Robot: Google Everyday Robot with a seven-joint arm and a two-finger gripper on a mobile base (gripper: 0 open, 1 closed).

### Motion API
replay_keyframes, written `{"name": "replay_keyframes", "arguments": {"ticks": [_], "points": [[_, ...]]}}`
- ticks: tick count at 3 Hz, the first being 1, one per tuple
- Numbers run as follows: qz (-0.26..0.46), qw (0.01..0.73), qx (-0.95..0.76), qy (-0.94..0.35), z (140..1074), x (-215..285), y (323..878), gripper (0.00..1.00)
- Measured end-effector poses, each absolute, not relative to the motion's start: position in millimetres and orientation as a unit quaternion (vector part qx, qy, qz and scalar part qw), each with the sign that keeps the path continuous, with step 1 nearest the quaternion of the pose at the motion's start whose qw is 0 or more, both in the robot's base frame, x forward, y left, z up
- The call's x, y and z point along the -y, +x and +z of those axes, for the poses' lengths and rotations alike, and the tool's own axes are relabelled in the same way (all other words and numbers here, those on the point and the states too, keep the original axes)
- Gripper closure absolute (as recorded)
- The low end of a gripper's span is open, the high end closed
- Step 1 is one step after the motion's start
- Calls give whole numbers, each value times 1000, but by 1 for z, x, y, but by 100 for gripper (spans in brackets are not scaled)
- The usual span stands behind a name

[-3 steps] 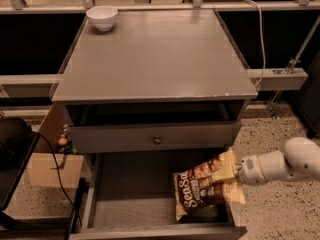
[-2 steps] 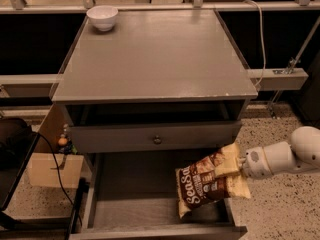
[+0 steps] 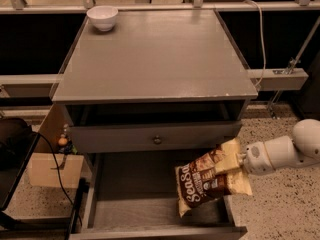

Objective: Pick brown chip bag from top drawer and place on counter

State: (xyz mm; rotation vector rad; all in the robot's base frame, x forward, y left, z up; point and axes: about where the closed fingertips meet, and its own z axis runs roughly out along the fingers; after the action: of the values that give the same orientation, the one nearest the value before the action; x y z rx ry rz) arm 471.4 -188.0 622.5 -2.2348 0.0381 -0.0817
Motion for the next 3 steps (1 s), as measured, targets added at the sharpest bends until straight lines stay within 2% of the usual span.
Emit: {"name": "replay_keyframes", "arguments": {"ticks": [3], "points": [[-72, 422, 11, -904, 770, 191, 446, 100]]}}
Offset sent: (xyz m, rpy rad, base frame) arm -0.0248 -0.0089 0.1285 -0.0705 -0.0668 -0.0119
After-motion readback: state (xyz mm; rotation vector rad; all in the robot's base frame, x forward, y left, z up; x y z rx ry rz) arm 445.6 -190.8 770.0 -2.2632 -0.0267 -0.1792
